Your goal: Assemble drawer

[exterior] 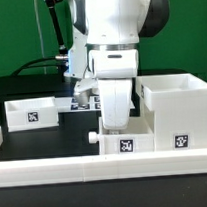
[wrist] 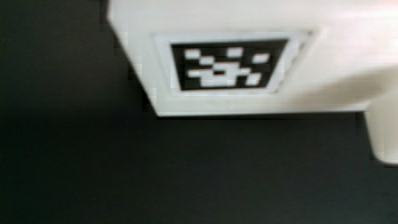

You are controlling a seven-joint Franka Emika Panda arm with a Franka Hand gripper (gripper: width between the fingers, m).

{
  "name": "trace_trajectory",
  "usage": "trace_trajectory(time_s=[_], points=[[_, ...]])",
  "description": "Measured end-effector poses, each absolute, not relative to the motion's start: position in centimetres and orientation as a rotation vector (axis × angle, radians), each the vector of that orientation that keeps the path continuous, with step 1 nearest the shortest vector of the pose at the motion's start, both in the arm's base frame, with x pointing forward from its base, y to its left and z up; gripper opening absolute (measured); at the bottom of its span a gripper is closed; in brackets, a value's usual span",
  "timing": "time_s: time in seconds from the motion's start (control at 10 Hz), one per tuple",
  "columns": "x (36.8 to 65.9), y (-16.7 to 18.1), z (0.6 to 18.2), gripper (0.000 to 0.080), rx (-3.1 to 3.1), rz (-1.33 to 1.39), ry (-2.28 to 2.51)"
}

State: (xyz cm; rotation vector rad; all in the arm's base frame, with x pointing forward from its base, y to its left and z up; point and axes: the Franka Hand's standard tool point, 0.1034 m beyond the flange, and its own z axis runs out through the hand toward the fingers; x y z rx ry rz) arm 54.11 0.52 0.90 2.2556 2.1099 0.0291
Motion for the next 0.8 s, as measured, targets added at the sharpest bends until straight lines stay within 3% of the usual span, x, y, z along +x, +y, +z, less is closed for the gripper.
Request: trace_trajectory(time_s=[0.8], points=[[54.08,0.46,0.83,0.0041,2.257,0.017,2.117]])
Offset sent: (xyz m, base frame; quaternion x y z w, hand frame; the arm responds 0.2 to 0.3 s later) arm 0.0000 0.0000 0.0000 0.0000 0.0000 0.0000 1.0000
